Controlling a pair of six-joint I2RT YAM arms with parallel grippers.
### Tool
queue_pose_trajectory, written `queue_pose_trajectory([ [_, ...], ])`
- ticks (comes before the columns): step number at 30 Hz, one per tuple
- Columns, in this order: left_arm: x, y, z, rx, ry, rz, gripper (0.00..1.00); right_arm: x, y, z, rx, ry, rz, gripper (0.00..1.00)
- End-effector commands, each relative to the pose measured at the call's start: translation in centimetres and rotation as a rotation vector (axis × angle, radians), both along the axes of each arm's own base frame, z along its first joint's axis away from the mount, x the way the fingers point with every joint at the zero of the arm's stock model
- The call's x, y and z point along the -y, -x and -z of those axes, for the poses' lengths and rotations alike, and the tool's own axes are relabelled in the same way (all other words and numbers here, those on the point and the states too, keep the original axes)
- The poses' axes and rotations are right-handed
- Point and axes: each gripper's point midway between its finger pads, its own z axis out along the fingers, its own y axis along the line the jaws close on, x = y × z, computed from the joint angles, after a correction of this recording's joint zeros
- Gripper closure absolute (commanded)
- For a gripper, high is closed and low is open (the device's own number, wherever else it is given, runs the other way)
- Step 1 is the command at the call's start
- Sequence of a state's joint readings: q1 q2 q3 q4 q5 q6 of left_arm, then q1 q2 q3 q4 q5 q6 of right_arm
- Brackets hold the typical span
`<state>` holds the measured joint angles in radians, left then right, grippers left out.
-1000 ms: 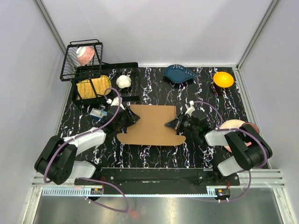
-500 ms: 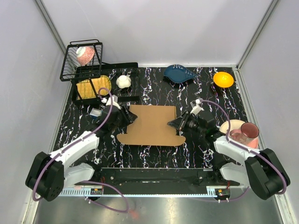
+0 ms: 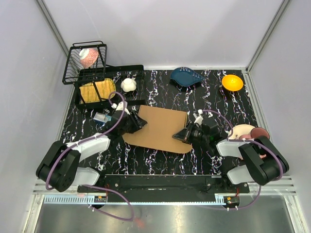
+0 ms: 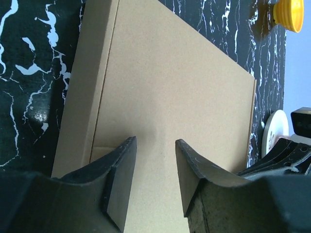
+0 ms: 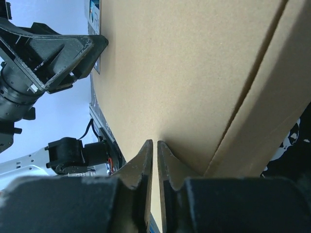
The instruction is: Fold the paper box
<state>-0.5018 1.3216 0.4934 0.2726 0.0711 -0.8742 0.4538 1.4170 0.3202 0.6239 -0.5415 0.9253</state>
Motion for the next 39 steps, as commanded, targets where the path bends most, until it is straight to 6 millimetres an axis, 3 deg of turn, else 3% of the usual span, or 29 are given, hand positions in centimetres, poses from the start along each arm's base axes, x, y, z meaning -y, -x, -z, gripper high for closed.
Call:
queue_pose_trajectory([
  [1, -1.8, 4.0, 3.5, -0.161, -0.099, 0.011, 0.55, 1.4, 2.4, 2.6, -0.083, 0.088, 0.013, 0.83],
  [2, -2.1, 3.7, 2.4, -0.137, -0.104, 0.004, 0.54, 1.2, 1.8, 0.3, -0.019, 0.062, 0.023, 0.79],
  [3, -1.8, 2.5, 0.1, -0.08, -0.09, -0.004, 0.53, 0.9, 0.7, -1.7, 0.039, 0.053, 0.029, 0.72],
  [4, -2.0, 1.7, -2.3, -0.013, -0.072, -0.023, 0.52, 1.4, 0.4, -2.1, 0.039, 0.083, 0.052, 0.68],
  [5, -2.4, 1.3, -3.4, 0.008, -0.081, -0.031, 0.51, 1.2, -0.8, -5.7, 0.131, 0.06, 0.07, 0.6],
  [6, -2.3, 0.3, -6.1, 0.065, -0.059, -0.043, 0.5, 1.4, -1.3, -6.9, 0.181, 0.081, 0.08, 0.54],
  [7, -2.5, -0.1, -7.9, 0.105, -0.046, -0.053, 0.49, 2.5, -1.9, -6.9, 0.175, 0.14, 0.135, 0.45],
  [8, -3.4, -0.7, -8.7, 0.128, -0.068, -0.089, 0.48, 3.0, -3.0, -9.5, 0.235, 0.146, 0.179, 0.42],
  [9, -3.7, -1.4, -10.4, 0.165, -0.064, -0.107, 0.46, 3.8, -3.6, -9.9, 0.261, 0.185, 0.209, 0.39],
  [10, -4.4, -1.9, -10.7, 0.177, -0.082, -0.136, 0.45, 5.4, -4.1, -9.0, 0.234, 0.266, 0.275, 0.34],
  [12, -5.5, -2.6, -10.8, 0.168, -0.127, -0.169, 0.4, 6.5, -5.1, -9.2, 0.247, 0.339, 0.316, 0.3],
  [15, -6.8, -3.3, -8.3, 0.114, -0.202, -0.206, 0.34, 7.1, -5.9, -7.0, 0.204, 0.434, 0.317, 0.25],
  [17, -7.5, -3.5, -6.2, 0.065, -0.232, -0.238, 0.34, 7.2, -6.4, -5.2, 0.17, 0.474, 0.317, 0.25],
  [19, -8.4, -3.4, -3.9, 0.022, -0.273, -0.275, 0.34, 7.0, -7.1, -4.8, 0.176, 0.475, 0.322, 0.28],
  [22, -9.8, -3.3, -1.7, -0.023, -0.324, -0.335, 0.34, 6.7, -7.8, -3.8, 0.167, 0.485, 0.321, 0.31],
  [24, -10.2, -3.6, -1.4, -0.024, -0.334, -0.348, 0.34, 6.5, -8.3, -3.3, 0.156, 0.494, 0.316, 0.32],
  [28, -9.1, -4.5, -1.0, -0.021, -0.293, -0.307, 0.34, 5.4, -9.6, -3.5, 0.18, 0.461, 0.303, 0.32],
  [33, -7.0, -5.1, -0.6, -0.035, -0.241, -0.225, 0.35, 4.5, -10.1, -2.0, 0.156, 0.451, 0.276, 0.32],
  [37, -5.0, -4.7, 1.1, -0.07, -0.169, -0.147, 0.34, 3.9, -10.2, -0.8, 0.152, 0.426, 0.26, 0.32],
  [39, -4.2, -4.6, 1.6, -0.076, -0.123, -0.13, 0.37, 3.7, -9.9, 0.3, 0.132, 0.422, 0.244, 0.38],
])
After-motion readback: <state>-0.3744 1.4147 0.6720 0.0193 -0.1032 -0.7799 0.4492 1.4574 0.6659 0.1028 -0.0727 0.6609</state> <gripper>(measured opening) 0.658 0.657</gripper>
